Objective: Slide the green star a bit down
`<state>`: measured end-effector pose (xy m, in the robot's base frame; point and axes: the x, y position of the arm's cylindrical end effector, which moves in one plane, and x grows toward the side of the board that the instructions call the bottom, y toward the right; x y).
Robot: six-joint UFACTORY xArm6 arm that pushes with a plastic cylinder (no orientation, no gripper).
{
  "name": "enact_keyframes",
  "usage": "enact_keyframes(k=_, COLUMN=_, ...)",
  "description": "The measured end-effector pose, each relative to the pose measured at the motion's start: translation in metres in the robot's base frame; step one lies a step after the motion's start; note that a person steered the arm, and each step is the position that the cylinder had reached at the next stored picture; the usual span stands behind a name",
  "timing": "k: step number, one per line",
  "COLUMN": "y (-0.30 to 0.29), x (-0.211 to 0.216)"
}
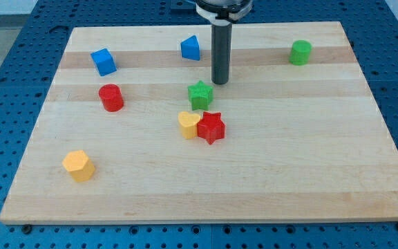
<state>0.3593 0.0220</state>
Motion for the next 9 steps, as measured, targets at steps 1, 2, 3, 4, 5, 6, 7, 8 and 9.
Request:
enact_keyframes(k=1, y=0.000, x=0.000)
enact_keyframes(k=2, y=-0.001, x=0.000)
enact_keyframes(k=3, y=-0.008, x=0.000)
enact_keyframes(k=4, y=-0.008, x=0.000)
enact_keyframes(k=5, y=-0.010, x=0.015)
enact_keyframes(k=6, y=-0.014, x=0.032)
enact_keyframes(k=7, y=-0.024, x=0.029)
enact_keyframes(k=8, y=-0.033, x=0.013)
enact_keyframes(k=9, y=-0.058, x=0.024)
